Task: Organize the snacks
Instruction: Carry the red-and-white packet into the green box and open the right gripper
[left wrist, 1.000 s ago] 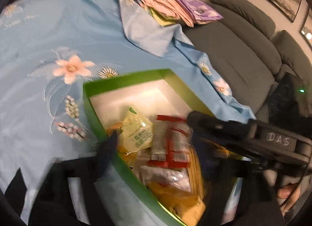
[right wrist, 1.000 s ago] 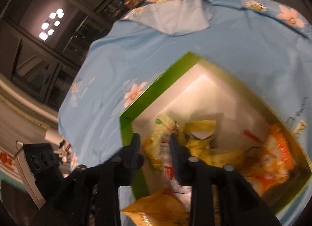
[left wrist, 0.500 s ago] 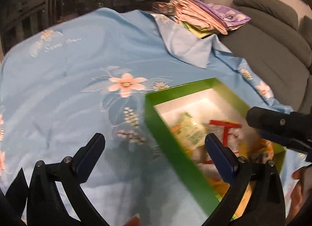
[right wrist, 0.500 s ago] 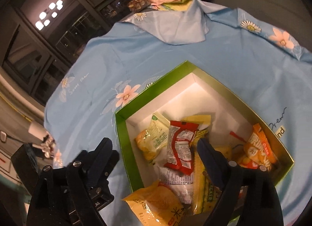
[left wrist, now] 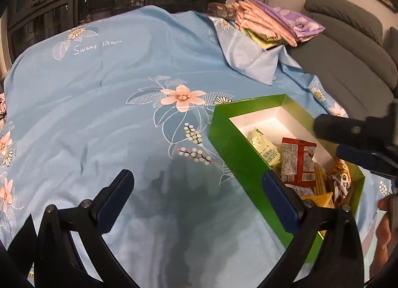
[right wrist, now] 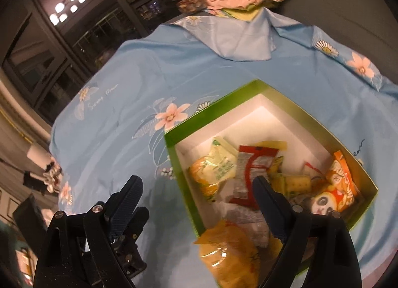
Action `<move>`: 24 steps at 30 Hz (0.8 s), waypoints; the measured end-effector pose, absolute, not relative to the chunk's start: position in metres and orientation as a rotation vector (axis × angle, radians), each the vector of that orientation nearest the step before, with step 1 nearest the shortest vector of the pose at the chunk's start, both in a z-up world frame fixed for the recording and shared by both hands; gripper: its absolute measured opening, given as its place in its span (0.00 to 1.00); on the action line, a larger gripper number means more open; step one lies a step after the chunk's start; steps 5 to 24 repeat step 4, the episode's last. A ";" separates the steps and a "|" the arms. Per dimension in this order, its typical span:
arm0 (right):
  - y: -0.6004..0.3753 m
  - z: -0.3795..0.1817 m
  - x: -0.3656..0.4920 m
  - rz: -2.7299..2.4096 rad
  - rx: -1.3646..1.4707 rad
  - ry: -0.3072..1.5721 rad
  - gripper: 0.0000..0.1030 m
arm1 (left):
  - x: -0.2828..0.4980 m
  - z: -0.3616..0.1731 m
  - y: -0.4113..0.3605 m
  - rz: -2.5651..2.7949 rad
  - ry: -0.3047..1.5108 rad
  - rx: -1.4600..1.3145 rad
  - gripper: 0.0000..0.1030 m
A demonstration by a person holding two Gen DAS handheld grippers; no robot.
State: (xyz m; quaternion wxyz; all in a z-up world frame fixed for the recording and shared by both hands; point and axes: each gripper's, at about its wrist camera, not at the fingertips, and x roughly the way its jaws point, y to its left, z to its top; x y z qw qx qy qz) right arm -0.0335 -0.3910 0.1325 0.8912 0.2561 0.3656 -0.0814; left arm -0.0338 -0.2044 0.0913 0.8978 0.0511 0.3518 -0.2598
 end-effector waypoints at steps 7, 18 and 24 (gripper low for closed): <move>-0.367 0.138 -0.026 -0.162 0.498 0.760 0.87 | -0.043 0.097 -0.187 -0.513 0.672 0.140 1.00; -0.367 0.138 -0.026 -0.162 0.498 0.760 0.87 | -0.043 0.097 -0.187 -0.513 0.672 0.140 1.00; -0.367 0.138 -0.026 -0.162 0.498 0.760 0.87 | -0.043 0.097 -0.187 -0.513 0.672 0.140 1.00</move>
